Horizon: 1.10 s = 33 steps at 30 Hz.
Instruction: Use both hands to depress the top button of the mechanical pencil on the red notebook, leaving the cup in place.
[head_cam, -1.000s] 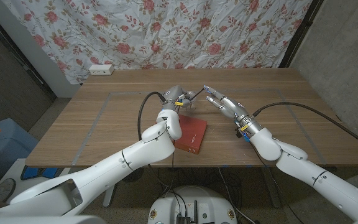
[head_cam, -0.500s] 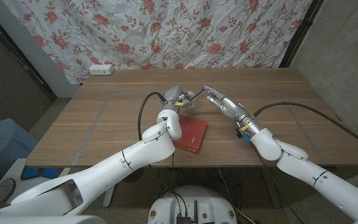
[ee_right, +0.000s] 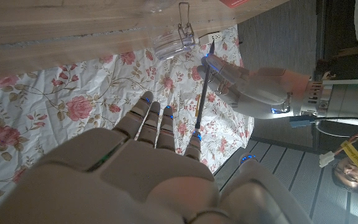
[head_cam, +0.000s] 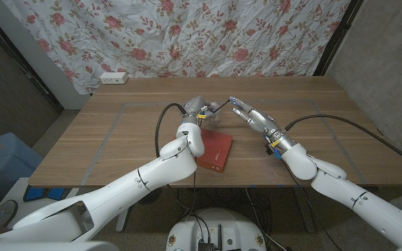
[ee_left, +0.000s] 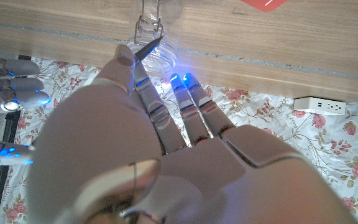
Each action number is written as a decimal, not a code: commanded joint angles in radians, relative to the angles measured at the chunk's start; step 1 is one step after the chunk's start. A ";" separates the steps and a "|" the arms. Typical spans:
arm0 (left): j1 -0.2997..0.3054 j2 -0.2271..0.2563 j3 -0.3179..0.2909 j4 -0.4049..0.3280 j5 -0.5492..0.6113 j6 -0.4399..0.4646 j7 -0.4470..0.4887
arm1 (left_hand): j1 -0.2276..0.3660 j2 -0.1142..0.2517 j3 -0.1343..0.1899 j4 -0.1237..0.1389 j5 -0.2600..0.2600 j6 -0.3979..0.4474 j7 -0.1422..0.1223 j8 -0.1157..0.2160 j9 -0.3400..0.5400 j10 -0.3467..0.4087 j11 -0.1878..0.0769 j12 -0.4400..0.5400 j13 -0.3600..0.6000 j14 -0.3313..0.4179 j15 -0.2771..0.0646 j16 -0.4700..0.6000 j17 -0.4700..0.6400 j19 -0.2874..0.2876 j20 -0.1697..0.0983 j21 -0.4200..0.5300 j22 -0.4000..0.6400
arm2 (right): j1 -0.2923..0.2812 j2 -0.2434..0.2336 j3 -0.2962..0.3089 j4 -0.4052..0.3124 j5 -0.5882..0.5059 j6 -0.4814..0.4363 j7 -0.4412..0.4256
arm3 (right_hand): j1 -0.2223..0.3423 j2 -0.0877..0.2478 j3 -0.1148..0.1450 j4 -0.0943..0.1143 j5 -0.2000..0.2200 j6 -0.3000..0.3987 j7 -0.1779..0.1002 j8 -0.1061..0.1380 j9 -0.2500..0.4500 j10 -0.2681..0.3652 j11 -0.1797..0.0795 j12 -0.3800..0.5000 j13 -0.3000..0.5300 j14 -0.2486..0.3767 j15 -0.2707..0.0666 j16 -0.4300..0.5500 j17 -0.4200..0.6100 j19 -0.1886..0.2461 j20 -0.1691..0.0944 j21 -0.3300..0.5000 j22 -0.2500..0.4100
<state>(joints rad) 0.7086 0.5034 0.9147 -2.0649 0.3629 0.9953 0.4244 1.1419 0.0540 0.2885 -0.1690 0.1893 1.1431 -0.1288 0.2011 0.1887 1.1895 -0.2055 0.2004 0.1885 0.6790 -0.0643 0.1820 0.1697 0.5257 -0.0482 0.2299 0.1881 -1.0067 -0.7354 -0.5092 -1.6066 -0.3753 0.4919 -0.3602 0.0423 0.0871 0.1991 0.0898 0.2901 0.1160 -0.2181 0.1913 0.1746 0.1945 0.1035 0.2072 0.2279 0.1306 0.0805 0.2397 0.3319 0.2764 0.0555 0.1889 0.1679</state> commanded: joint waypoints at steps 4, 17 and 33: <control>-0.006 0.000 0.005 0.002 0.002 -0.003 -0.006 | 0.000 0.007 -0.003 -0.001 0.009 0.005 0.003 0.007 0.003 0.021 -0.018 0.002 0.005 0.010 -0.164 -0.003 0.003 -0.005 -0.043 0.005 0.002 | 0.004 0.001 -0.005 0.006 0.006 0.009 0.011 | 0.005 0.017 0.009 0.000 0.009 0.007 -0.003 0.002 0.004 0.000 -0.002 0.005 0.000 0.003 0.001 -0.002 0.002 0.002 -0.002 0.002 0.002; -0.005 0.008 0.005 -0.003 0.002 -0.015 -0.015 | 0.001 0.008 -0.004 -0.001 0.009 0.007 0.005 0.007 0.003 0.020 -0.018 0.002 0.005 0.011 -0.164 -0.003 0.003 -0.006 -0.043 0.005 0.002 | 0.009 -0.004 -0.012 0.003 0.009 0.009 0.037 | 0.005 0.017 0.010 0.001 0.009 0.019 -0.002 0.005 0.005 -0.005 -0.001 0.005 -0.001 -0.003 0.002 -0.005 0.002 -0.001 -0.002 0.001 0.002; 0.001 0.002 0.004 -0.003 0.008 -0.010 -0.013 | 0.003 0.009 -0.005 -0.001 0.009 0.006 0.005 0.007 0.003 0.020 -0.018 0.003 0.005 0.011 -0.164 -0.003 0.003 -0.007 -0.043 0.004 0.002 | 0.007 -0.003 -0.013 0.001 0.009 0.004 0.041 | 0.004 0.017 0.009 0.002 0.009 0.031 -0.003 0.007 0.005 -0.007 0.000 0.005 -0.001 -0.004 0.003 -0.006 0.003 -0.002 -0.002 0.001 0.002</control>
<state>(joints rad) 0.7048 0.5084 0.9186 -2.0645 0.3668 0.9820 0.4124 1.1411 0.0544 0.2858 -0.1718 0.1892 1.1431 -0.1287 0.2003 0.1880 1.1895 -0.2054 0.1975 0.1887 0.6790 -0.0644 0.1820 0.1697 0.5200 -0.0465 0.2299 0.1881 -0.9991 -0.7395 -0.5212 -1.6073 -0.3666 0.4963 -0.3216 0.0423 0.0871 0.1991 0.0898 0.2901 0.1322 -0.2234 0.1930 0.1746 0.1908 0.0998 0.2072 0.2224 0.1306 0.0805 0.2397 0.3318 0.2764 0.0555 0.1889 0.1678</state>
